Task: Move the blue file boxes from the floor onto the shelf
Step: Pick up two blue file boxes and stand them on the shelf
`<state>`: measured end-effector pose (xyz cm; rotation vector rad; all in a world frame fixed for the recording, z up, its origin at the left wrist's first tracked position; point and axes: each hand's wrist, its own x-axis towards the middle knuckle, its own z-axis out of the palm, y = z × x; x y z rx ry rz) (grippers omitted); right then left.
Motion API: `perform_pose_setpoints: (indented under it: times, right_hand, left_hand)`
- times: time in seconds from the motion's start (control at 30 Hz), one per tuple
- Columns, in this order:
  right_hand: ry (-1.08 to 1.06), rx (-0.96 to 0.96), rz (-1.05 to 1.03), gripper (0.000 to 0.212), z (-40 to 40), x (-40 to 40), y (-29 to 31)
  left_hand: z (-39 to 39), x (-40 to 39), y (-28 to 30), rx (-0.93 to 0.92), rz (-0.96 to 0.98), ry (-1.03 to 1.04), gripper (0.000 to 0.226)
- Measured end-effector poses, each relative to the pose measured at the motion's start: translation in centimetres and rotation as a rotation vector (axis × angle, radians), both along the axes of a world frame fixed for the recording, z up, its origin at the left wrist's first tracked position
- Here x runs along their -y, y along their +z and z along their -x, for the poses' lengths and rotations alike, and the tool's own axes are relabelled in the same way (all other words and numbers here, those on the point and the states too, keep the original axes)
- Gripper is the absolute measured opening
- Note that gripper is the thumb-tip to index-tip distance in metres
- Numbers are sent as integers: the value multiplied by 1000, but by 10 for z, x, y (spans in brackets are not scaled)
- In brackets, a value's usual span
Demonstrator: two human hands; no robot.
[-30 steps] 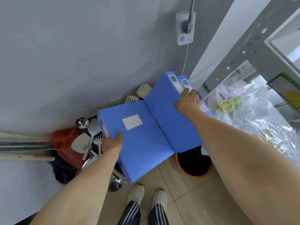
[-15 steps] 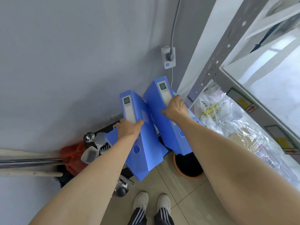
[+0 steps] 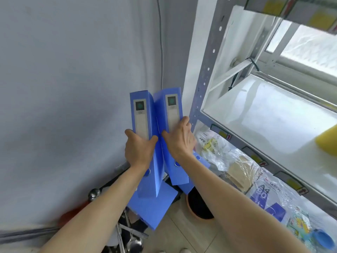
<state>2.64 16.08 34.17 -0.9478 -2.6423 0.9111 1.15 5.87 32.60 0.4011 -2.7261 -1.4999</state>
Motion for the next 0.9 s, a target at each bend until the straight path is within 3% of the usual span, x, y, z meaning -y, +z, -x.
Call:
perform_pose_setpoints:
  times: [0.33, 0.57, 0.9]
  right_hand:
    - [-214, -350, 107, 58, -67, -16, 68]
    - [-368, -485, 96, 66, -106, -50, 85]
    - [-596, -690, 126, 70, -91, -121, 73]
  left_hand:
    - [-50, -33, 74, -328, -126, -180, 69]
    - [-72, -72, 84, -414, -250, -281, 77]
    - [-38, -165, 80, -561, -353, -560, 66]
